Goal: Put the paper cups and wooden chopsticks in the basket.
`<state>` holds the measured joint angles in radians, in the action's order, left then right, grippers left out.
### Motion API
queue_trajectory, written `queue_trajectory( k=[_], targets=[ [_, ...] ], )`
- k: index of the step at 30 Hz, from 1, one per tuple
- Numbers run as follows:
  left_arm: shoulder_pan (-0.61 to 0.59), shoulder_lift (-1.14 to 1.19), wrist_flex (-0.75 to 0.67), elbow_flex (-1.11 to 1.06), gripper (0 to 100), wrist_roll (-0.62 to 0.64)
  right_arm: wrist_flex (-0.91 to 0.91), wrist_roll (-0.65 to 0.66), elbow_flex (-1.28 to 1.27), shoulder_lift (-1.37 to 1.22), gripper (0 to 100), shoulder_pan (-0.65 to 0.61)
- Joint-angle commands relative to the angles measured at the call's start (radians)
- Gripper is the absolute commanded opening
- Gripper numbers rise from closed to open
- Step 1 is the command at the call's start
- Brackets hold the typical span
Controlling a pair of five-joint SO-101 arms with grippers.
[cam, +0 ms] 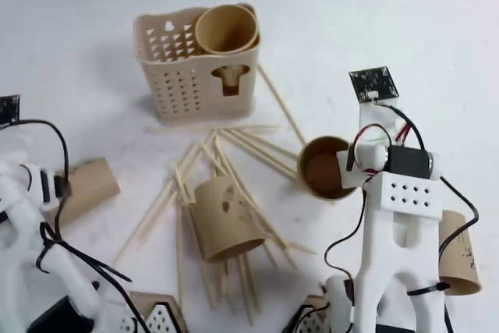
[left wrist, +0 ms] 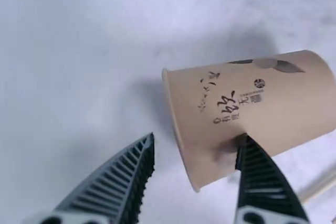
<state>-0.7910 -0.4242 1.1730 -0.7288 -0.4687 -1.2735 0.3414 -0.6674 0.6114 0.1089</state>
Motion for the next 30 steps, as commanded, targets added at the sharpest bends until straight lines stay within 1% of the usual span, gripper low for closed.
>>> queue_trajectory(
  k=[1,3,9,14,16,20,23,26,30],
  targets=[
    [0.088,-0.004,-0.009,-0.031,26,0.101,0.012,-0.003,0.006,0.004,1.9,-0.007],
    [0.117,-0.022,-0.009,-0.044,26,0.129,0.012,-0.003,0.005,0.004,1.9,-0.007],
    [0.214,-0.151,-0.009,-0.112,26,0.144,0.012,-0.003,0.005,0.004,1.9,-0.007],
    [0.289,-0.328,-0.009,-0.164,25,0.235,0.012,-0.003,0.005,0.004,1.9,-0.007],
    [0.329,-0.406,-0.009,-0.187,21,0.247,0.012,-0.003,0.005,0.004,1.9,-0.007],
    [0.435,-0.530,-0.014,-0.252,10,0.247,0.012,-0.003,0.005,0.004,1.9,-0.007],
    [0.509,-0.591,-0.015,-0.284,5,0.247,0.012,-0.003,0.005,0.004,1.9,-0.005],
    [0.565,-0.630,-0.011,-0.290,2,0.247,0.013,-0.002,-0.008,0.010,1.9,-0.005],
    [0.633,-0.644,-0.015,-0.288,2,0.242,0.013,-0.002,-0.015,0.012,1.9,-0.004]
  ],
)
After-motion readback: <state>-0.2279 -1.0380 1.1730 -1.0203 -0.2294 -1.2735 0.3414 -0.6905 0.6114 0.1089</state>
